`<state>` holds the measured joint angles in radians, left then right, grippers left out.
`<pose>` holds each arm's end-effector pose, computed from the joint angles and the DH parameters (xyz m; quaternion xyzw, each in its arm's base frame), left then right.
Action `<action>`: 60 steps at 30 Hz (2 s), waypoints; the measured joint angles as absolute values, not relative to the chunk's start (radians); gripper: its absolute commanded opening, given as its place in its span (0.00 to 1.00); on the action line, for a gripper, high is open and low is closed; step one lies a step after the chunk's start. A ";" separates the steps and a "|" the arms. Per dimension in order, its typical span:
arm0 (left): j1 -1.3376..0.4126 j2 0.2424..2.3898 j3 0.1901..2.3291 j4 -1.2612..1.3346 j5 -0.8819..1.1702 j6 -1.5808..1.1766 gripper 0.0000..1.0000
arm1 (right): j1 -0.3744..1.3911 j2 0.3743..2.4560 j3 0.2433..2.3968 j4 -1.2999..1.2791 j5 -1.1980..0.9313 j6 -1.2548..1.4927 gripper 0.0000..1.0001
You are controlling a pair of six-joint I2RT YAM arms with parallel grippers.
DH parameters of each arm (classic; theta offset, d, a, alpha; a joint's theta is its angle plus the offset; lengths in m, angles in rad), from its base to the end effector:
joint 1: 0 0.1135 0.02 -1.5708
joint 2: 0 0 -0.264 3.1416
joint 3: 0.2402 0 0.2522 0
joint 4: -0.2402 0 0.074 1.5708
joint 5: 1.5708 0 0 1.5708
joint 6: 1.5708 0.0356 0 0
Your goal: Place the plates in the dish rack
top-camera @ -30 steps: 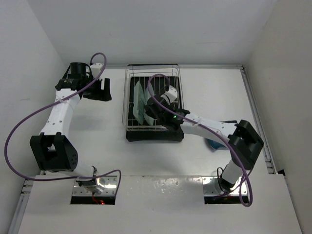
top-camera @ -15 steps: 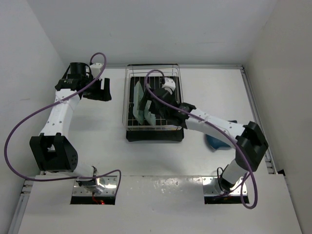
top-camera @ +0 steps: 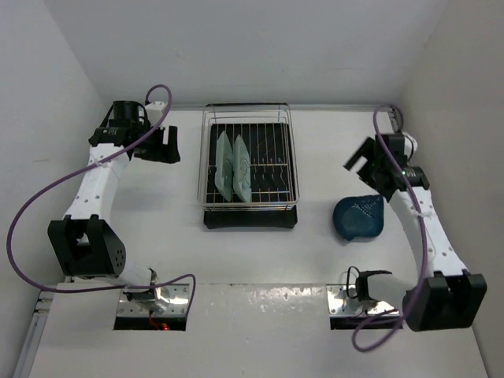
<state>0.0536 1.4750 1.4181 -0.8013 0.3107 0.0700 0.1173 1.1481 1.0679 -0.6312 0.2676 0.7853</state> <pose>0.3134 0.0059 0.3406 0.0616 0.9254 -0.1235 0.3529 0.2422 0.0191 0.3237 0.3479 0.8330 0.0709 0.4244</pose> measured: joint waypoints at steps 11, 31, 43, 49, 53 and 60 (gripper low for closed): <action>0.054 1.475 1.418 -0.807 0.311 0.071 0.81 | -0.003 1.501 0.987 -0.778 0.270 0.760 0.98; 0.061 1.475 1.429 -0.808 0.312 0.076 0.81 | 0.222 1.793 1.015 -0.768 0.377 0.631 0.62; 0.068 1.474 1.430 -0.809 0.312 0.078 0.81 | 0.162 1.757 0.945 -0.743 0.458 0.531 0.00; 0.069 1.465 1.430 -0.808 0.313 0.078 0.81 | 0.166 1.626 0.868 -0.707 0.442 0.485 0.00; 0.075 1.464 1.430 -0.808 0.315 0.078 0.81 | 0.147 1.327 0.796 -0.610 0.343 0.493 0.00; 0.080 1.464 1.430 -0.808 0.319 0.078 0.81 | 0.064 1.089 0.744 -0.442 0.110 0.523 0.00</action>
<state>0.0795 1.4639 1.4296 -0.8082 0.3187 0.0784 0.0635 1.0893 0.7441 -0.4419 0.1101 0.5228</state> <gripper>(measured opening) 0.810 0.065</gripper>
